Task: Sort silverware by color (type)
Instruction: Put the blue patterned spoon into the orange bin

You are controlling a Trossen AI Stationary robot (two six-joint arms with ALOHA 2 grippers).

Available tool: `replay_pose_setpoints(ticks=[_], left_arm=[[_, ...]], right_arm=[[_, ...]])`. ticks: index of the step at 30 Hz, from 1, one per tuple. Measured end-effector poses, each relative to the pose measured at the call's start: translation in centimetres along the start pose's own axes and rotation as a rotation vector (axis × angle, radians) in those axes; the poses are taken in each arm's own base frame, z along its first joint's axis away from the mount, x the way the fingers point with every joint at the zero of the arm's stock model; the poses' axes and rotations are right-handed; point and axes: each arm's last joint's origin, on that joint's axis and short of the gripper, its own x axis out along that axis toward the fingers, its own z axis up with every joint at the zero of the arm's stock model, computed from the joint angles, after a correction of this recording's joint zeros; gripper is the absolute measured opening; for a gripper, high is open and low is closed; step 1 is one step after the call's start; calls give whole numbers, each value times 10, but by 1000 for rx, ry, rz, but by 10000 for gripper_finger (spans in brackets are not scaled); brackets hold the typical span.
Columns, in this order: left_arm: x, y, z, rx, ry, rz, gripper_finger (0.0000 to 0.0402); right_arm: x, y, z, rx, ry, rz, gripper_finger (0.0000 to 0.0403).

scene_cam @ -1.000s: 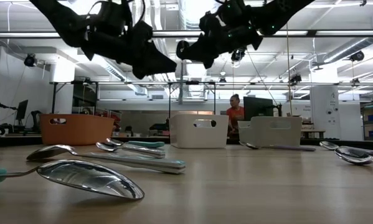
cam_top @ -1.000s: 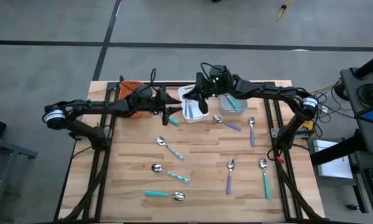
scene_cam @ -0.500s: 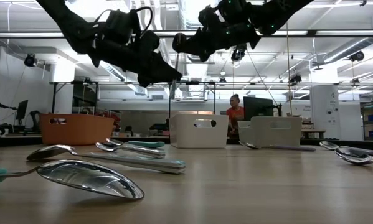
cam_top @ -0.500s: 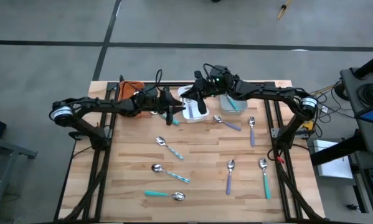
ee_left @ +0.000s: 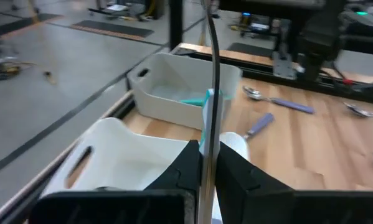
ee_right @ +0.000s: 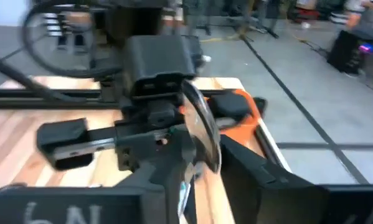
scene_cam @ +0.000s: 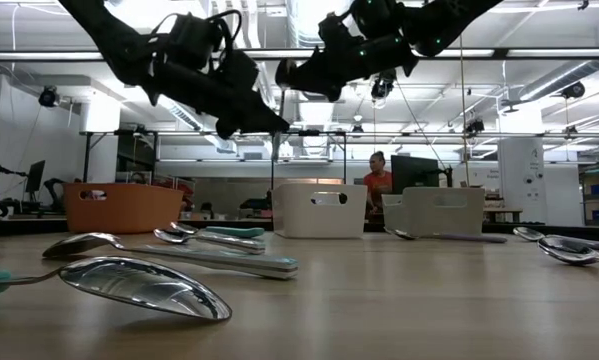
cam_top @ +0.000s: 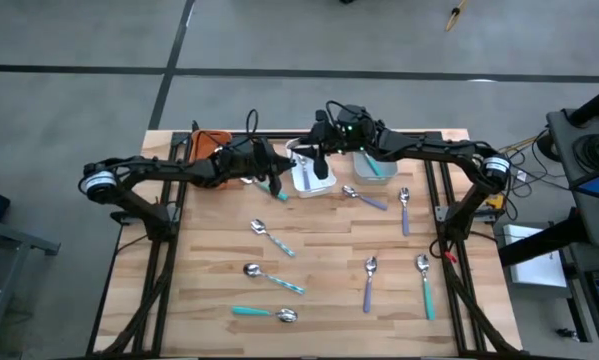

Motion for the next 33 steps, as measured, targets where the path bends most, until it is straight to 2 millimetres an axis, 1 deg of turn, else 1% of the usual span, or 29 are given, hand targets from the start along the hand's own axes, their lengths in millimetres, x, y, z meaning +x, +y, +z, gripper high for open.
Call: replay_pose_setpoints(ticks=[5,7,10,17,21,33], left_arm=[[-3,4,5,-13,-30,153,10],[-5,6,7,-15,-41,225,10],[-7,8,11,-18,-60,294,10],[-5,7,17,-17,-78,292,10],[-5,7,17,-17,-81,292,10],[-5,7,18,-17,-99,290,13]], right_arm=[[-3,-8,0,56,29,-232,143],[-3,-11,-1,77,35,-272,153],[-1,-11,-3,86,35,-263,161],[22,-5,-18,105,1,-238,152],[31,-5,-21,107,-68,-237,145],[39,-8,-19,96,-200,-253,138]])
